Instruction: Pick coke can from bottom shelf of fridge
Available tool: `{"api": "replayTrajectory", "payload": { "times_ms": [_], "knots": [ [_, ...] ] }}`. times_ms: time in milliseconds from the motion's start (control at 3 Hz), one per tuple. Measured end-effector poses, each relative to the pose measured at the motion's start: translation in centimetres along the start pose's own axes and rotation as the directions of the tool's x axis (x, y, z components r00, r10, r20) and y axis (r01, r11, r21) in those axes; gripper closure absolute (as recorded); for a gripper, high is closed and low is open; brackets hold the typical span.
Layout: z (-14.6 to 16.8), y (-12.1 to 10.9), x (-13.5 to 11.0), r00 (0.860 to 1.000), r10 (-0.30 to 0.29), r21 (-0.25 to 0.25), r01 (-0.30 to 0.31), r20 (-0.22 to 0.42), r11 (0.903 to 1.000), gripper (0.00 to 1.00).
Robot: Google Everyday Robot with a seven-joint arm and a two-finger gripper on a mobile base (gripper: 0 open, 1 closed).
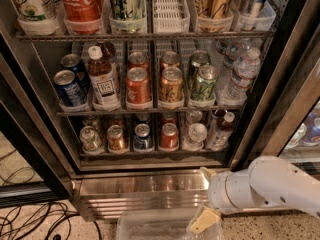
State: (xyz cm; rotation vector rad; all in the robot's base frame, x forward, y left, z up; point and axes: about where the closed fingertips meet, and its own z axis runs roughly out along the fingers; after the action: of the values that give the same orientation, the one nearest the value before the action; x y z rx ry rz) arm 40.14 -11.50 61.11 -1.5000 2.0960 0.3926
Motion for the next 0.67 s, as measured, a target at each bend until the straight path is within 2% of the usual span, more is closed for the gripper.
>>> {"api": "replayTrajectory", "payload": {
  "times_ms": [333,667],
  "knots": [
    [2.6,0.9,-0.1,0.995,0.025,0.048,-0.030,0.100,0.9984,0.00],
    [4.4,-1.6,-2.0,0.960,0.034,0.164,-0.083,0.279,0.9830,0.00]
  ]
}}
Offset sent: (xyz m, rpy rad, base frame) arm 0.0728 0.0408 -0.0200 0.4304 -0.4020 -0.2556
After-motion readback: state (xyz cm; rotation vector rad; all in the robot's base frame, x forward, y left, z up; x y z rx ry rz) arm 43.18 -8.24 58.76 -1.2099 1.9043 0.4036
